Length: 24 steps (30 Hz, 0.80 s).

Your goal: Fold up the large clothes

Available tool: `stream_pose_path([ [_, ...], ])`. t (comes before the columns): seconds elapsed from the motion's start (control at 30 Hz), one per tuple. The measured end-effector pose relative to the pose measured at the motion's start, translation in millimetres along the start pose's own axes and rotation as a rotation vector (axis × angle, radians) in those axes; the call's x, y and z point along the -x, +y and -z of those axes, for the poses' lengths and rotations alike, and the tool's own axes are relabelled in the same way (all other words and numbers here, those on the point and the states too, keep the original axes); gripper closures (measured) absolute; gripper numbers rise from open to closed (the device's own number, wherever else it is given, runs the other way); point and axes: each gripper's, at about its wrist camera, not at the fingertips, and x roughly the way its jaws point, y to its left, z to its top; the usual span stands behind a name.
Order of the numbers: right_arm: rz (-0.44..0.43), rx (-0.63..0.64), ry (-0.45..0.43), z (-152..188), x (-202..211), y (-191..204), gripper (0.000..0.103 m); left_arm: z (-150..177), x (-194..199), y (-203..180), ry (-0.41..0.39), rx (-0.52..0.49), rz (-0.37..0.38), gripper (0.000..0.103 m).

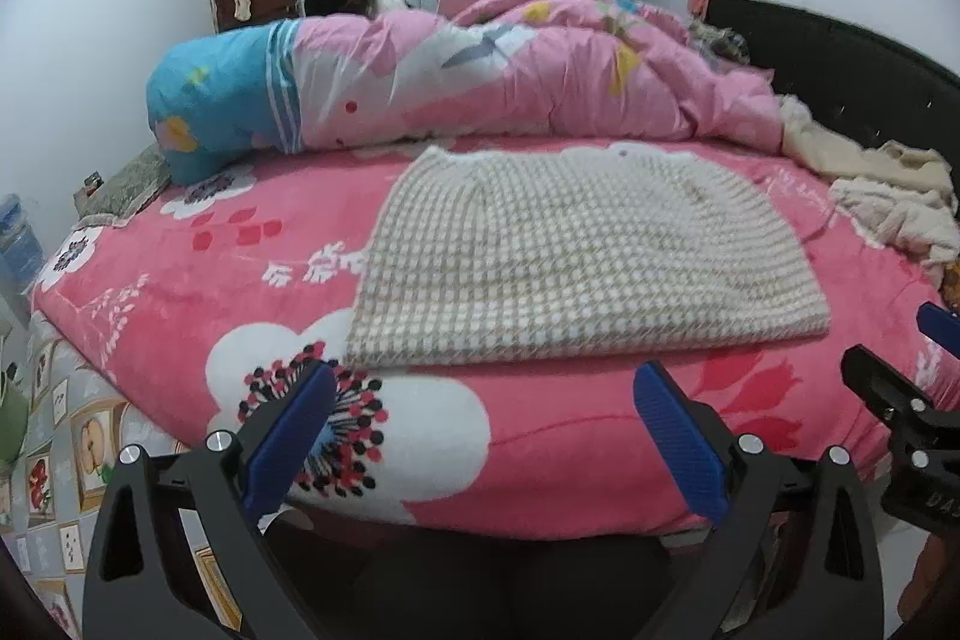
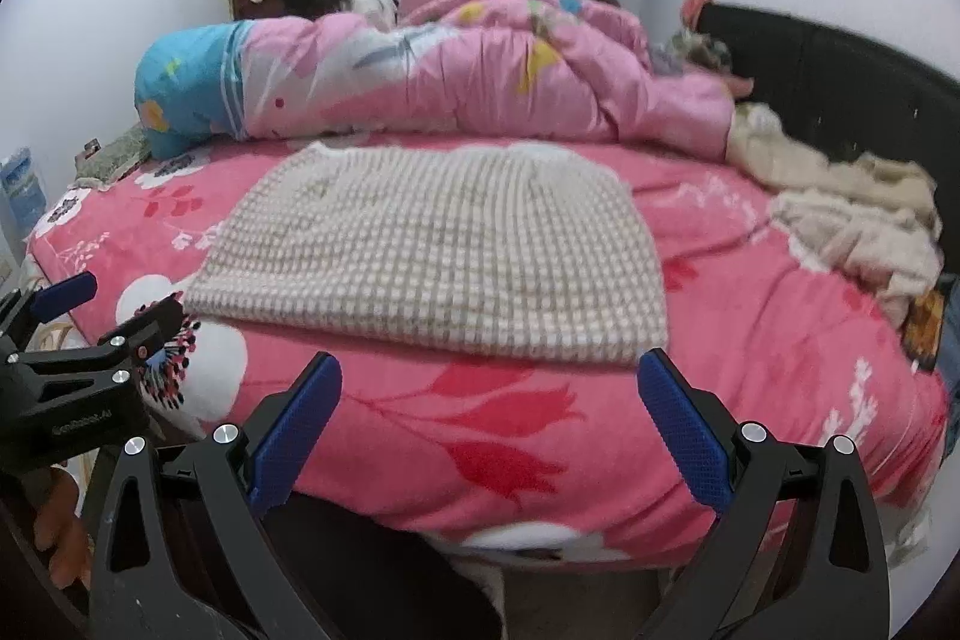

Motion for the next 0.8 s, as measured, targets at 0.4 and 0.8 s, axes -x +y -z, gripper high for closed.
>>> stream_pose_path([
  [0.4, 0.011, -0.036, 0.111, 8.0, -22.7, 1.4, 0.007, 3.6, -24.2, 2.0, 0.104, 0.036, -0.023, 0.005],
  [0.8, 0.005, -0.029, 0.133, 7.9, -25.7, 6.2, 0.007, 1.2, -27.5, 3.0, 0.117, 0.046, -0.030, 0.005],
])
